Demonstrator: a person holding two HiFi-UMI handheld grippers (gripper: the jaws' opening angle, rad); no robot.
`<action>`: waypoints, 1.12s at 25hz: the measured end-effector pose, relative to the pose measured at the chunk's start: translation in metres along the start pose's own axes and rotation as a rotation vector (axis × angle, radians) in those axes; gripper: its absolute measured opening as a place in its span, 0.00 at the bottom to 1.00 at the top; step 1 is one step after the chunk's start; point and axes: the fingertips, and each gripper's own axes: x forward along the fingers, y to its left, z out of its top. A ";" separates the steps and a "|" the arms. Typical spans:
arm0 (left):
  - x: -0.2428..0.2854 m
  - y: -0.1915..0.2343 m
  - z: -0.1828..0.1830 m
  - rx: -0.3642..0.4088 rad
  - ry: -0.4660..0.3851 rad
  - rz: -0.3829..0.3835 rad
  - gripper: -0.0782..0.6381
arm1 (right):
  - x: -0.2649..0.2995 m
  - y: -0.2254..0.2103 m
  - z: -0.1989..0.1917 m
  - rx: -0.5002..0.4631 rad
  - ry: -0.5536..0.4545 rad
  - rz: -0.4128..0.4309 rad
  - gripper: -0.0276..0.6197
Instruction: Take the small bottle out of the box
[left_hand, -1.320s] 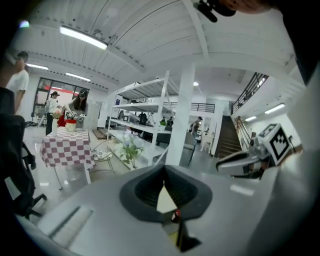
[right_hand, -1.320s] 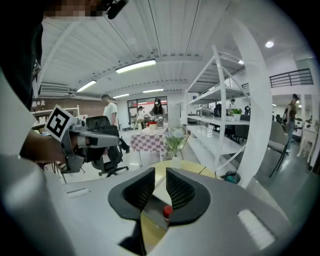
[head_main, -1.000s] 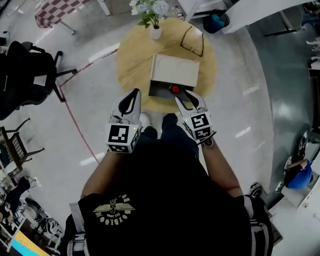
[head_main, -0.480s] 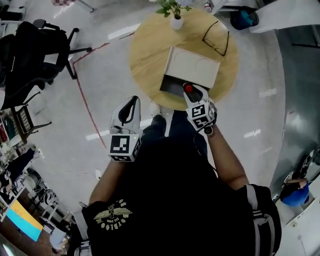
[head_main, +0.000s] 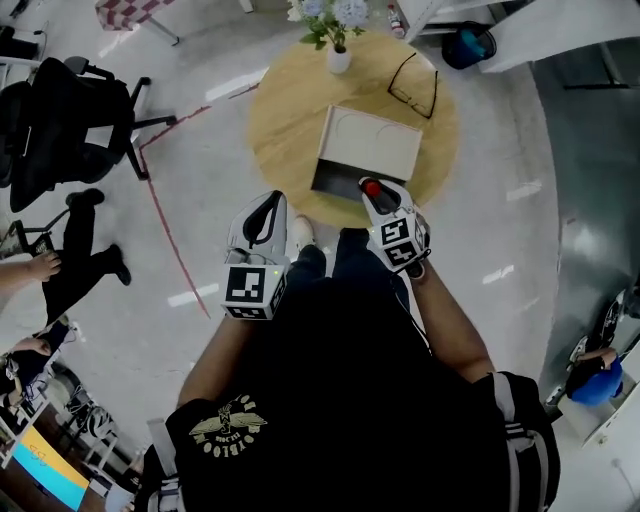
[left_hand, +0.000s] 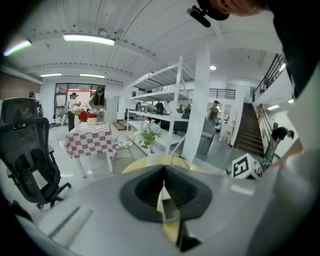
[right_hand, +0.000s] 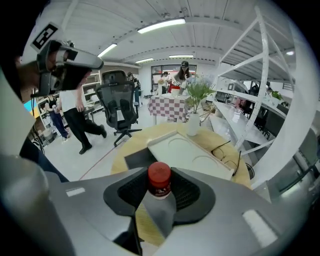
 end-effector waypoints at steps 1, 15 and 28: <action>-0.003 0.001 0.004 0.006 -0.009 -0.013 0.11 | -0.009 0.002 0.007 0.010 -0.006 -0.002 0.27; -0.023 -0.042 0.067 0.058 -0.179 -0.221 0.11 | -0.174 -0.011 0.130 -0.022 -0.104 -0.023 0.27; -0.036 -0.062 0.083 0.127 -0.177 -0.288 0.11 | -0.284 -0.006 0.220 -0.082 -0.198 -0.050 0.27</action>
